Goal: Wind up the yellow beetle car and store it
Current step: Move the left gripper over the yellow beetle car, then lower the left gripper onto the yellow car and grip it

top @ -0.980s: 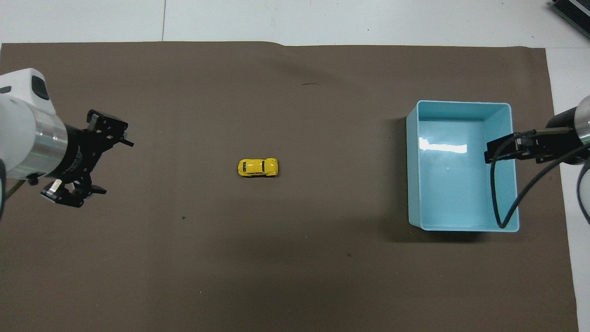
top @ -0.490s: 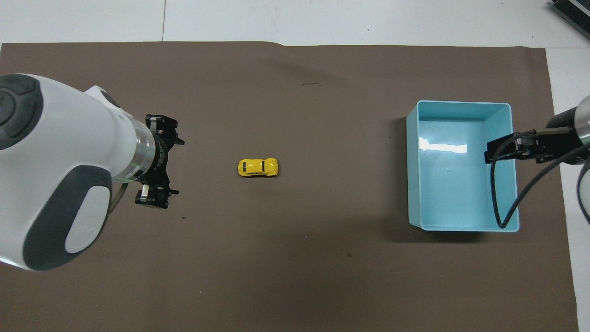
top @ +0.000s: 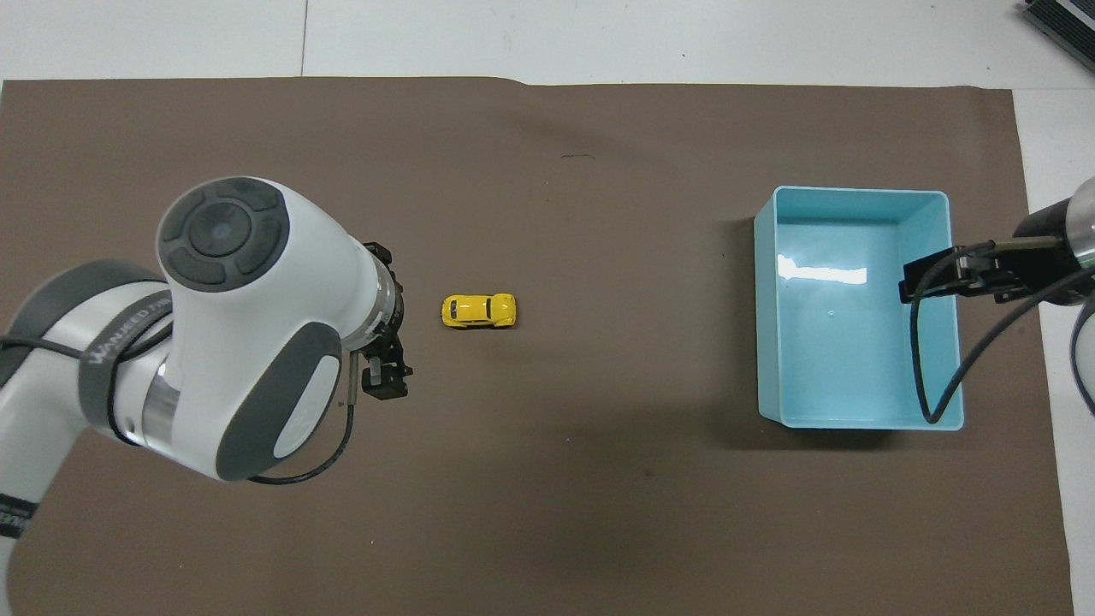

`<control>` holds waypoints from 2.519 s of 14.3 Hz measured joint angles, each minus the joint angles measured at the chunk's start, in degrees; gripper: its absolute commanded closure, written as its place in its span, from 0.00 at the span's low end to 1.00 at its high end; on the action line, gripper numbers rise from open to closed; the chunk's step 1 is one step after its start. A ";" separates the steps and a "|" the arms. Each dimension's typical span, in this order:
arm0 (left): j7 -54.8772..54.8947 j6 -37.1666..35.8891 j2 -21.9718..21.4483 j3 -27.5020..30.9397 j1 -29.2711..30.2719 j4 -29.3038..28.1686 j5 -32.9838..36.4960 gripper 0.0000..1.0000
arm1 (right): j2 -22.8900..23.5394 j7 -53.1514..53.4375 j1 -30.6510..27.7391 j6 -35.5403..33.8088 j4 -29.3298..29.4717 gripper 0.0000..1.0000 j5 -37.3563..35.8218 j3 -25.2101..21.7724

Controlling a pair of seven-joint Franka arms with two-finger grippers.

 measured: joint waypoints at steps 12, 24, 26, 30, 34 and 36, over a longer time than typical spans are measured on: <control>-10.68 21.84 10.28 0.22 -3.54 -4.44 0.00 0.00 | 0.00 0.00 0.00 0.00 0.00 0.00 0.00 0.00; -12.67 26.75 17.90 0.43 -3.83 -2.78 1.91 0.12 | 0.00 0.00 0.00 0.00 0.00 0.00 0.00 0.00; -12.67 26.75 17.90 0.43 -3.90 -2.71 2.05 0.51 | 0.00 0.00 0.00 0.00 0.00 0.00 0.00 0.00; -12.15 26.92 17.87 0.42 -4.15 -2.37 2.32 0.76 | 0.00 0.00 0.00 0.00 0.00 0.00 0.00 0.00; -11.26 26.91 17.86 0.45 -4.16 -2.39 2.34 0.76 | 0.00 0.00 0.00 0.00 0.00 0.00 0.00 0.00; -9.63 26.81 17.80 0.60 -4.16 -2.47 2.34 0.76 | 0.00 0.00 0.00 0.00 0.00 0.00 0.00 0.00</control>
